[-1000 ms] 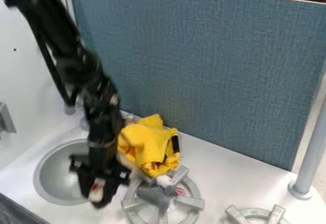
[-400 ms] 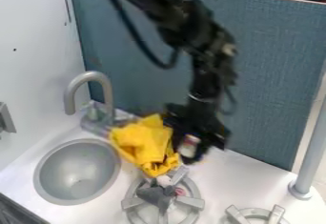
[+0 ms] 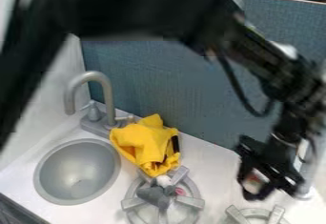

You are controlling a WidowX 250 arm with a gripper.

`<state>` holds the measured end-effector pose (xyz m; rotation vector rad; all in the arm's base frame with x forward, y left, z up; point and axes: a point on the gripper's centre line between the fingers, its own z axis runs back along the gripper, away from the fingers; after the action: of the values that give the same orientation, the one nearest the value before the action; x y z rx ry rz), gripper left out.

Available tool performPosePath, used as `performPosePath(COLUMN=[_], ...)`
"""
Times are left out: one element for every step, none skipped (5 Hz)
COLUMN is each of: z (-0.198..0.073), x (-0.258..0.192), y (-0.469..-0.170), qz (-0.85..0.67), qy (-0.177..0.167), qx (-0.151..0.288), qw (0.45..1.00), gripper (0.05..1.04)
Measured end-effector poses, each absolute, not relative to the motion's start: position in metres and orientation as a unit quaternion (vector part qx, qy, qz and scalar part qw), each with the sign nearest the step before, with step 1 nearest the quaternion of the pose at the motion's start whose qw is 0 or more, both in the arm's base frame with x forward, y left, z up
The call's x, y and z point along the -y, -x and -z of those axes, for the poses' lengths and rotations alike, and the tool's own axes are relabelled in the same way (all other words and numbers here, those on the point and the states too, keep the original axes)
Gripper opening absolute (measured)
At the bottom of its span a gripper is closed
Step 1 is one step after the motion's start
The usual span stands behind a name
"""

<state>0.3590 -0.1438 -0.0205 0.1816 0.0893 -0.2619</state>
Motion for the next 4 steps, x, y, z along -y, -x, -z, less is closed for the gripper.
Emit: performPosePath(z=[0.024,0.036,0.045,0.06], x=[0.164,0.169,0.168,0.173], y=[-0.349,-0.345,-0.337,-0.335], qz=[0.161,0.165,0.157,0.158], qy=[-0.101,-0.102,-0.102,-0.083], qx=[-0.063,-0.086,-0.111,-0.111], qw=[0.98,0.977,0.976,0.978], gripper=[0.575,0.576,0.575,0.575])
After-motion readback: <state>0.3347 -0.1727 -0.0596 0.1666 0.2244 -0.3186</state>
